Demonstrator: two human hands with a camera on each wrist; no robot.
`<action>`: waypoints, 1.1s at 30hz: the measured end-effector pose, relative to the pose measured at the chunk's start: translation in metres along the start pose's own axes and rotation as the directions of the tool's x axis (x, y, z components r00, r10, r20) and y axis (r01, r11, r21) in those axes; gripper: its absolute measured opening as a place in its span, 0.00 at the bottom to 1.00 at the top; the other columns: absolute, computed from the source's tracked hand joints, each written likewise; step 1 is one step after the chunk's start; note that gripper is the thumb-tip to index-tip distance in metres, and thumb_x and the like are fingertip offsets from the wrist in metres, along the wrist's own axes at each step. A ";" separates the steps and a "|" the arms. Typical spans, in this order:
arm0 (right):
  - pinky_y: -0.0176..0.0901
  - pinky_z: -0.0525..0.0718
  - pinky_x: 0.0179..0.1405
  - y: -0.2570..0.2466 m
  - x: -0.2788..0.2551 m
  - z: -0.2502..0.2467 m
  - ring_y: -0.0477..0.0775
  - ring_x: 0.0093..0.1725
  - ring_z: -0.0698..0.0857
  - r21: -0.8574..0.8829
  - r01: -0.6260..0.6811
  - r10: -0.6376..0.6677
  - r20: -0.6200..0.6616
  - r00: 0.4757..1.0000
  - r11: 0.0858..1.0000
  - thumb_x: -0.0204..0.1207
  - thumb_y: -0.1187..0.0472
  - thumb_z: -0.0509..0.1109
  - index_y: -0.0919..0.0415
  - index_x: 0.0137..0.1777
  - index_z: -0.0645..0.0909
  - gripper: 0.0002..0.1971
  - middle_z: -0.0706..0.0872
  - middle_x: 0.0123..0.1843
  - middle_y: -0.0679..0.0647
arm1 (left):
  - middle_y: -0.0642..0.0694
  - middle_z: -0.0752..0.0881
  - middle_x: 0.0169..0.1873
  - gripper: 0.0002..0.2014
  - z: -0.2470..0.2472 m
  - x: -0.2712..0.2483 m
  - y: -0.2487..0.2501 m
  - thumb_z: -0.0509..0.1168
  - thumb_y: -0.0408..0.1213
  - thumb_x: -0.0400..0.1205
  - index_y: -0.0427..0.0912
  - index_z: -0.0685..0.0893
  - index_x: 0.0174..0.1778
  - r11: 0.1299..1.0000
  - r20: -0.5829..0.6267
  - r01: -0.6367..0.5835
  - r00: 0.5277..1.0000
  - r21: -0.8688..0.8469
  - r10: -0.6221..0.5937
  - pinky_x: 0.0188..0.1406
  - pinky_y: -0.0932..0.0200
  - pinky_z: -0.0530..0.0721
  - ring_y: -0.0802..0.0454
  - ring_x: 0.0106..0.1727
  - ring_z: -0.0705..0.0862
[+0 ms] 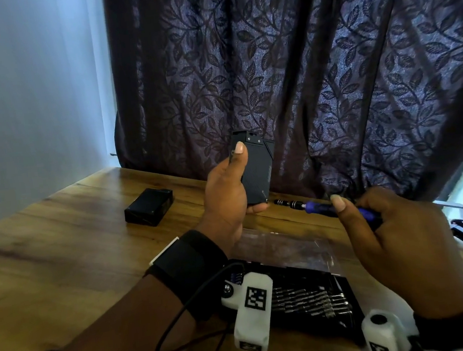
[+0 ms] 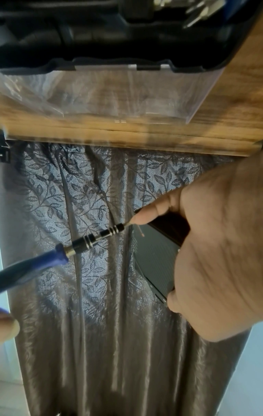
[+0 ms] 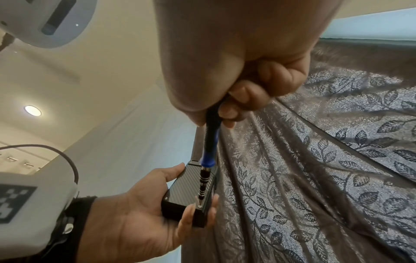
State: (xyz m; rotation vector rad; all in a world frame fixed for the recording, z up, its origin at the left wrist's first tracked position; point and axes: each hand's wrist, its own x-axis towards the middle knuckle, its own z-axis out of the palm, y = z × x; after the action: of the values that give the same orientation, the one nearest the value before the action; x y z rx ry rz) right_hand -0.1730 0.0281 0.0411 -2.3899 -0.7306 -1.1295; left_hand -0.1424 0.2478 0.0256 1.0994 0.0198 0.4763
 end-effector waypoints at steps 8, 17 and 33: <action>0.28 0.64 0.24 -0.001 -0.002 0.001 0.43 0.16 0.74 0.073 0.016 -0.016 0.002 1.000 0.997 0.82 0.49 0.71 0.48 0.39 0.77 0.11 0.70 0.16 0.42 | 0.42 0.94 0.50 0.24 0.000 0.001 -0.002 0.60 0.63 0.86 0.48 0.90 0.59 1.000 0.006 -0.003 1.000 0.021 0.003 0.30 0.51 0.90 0.48 0.41 0.92; 0.35 0.64 0.20 0.005 -0.001 0.003 0.46 0.16 0.71 0.020 0.029 -0.030 0.052 0.998 0.999 0.84 0.35 0.57 0.50 0.31 0.74 0.25 0.70 0.18 0.46 | 0.37 0.93 0.52 0.30 -0.004 0.004 0.001 0.63 0.68 0.80 0.44 0.90 0.59 1.000 -0.007 0.004 1.000 -0.020 -0.004 0.29 0.52 0.89 0.46 0.42 0.91; 0.38 0.65 0.21 0.008 0.000 0.005 0.45 0.17 0.72 0.037 0.044 -0.045 0.052 0.998 0.998 0.84 0.36 0.59 0.48 0.31 0.74 0.23 0.70 0.18 0.45 | 0.40 0.93 0.47 0.33 -0.004 0.005 -0.001 0.63 0.68 0.77 0.42 0.89 0.60 1.000 -0.002 0.007 1.000 -0.023 -0.007 0.30 0.51 0.88 0.47 0.40 0.90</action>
State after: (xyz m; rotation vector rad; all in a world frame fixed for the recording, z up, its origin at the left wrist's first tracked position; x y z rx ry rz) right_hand -0.1656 0.0247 0.0368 -2.3931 -0.8186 -1.0647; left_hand -0.1387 0.2527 0.0240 1.0755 0.0204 0.4703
